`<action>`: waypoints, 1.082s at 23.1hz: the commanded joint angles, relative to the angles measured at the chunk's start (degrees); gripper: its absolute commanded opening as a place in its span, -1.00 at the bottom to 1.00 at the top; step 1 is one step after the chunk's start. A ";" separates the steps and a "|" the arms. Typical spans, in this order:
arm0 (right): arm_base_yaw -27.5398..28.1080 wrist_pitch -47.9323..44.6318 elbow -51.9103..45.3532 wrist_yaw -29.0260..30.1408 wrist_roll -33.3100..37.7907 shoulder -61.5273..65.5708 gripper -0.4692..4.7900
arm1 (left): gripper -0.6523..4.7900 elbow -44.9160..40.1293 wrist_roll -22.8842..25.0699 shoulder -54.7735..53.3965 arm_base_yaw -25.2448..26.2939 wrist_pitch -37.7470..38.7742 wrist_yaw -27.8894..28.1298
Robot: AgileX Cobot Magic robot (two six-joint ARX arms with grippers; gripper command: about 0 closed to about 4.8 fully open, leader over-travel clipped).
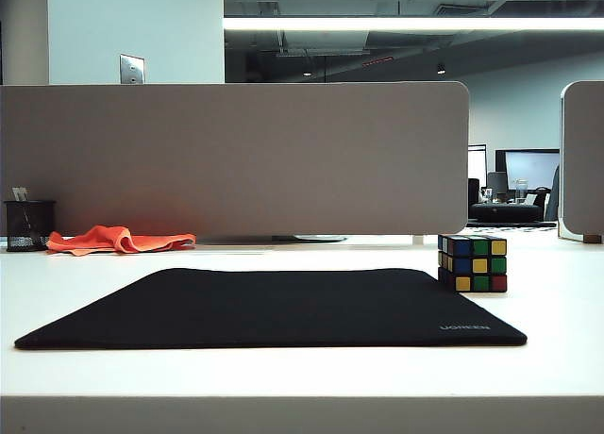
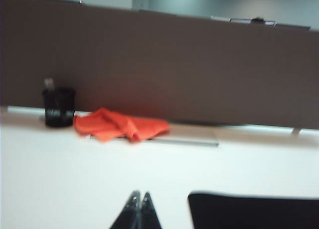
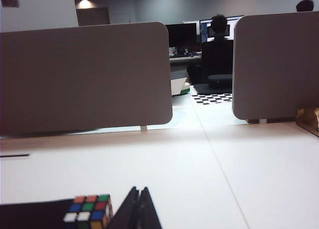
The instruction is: Pick up the cube on the right side of the mouse pad, then place it in the center of the mouse pad.
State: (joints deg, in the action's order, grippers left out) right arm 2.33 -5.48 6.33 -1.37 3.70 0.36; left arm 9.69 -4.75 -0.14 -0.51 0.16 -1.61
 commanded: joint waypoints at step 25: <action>-0.04 22.38 37.62 10.10 4.85 29.66 -0.85 | -0.78 41.94 -0.13 -50.36 -7.19 17.42 -26.82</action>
State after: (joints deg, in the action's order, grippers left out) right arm 2.31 13.61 42.94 10.63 8.34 28.86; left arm 51.35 -4.80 -49.25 -7.29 16.34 -28.16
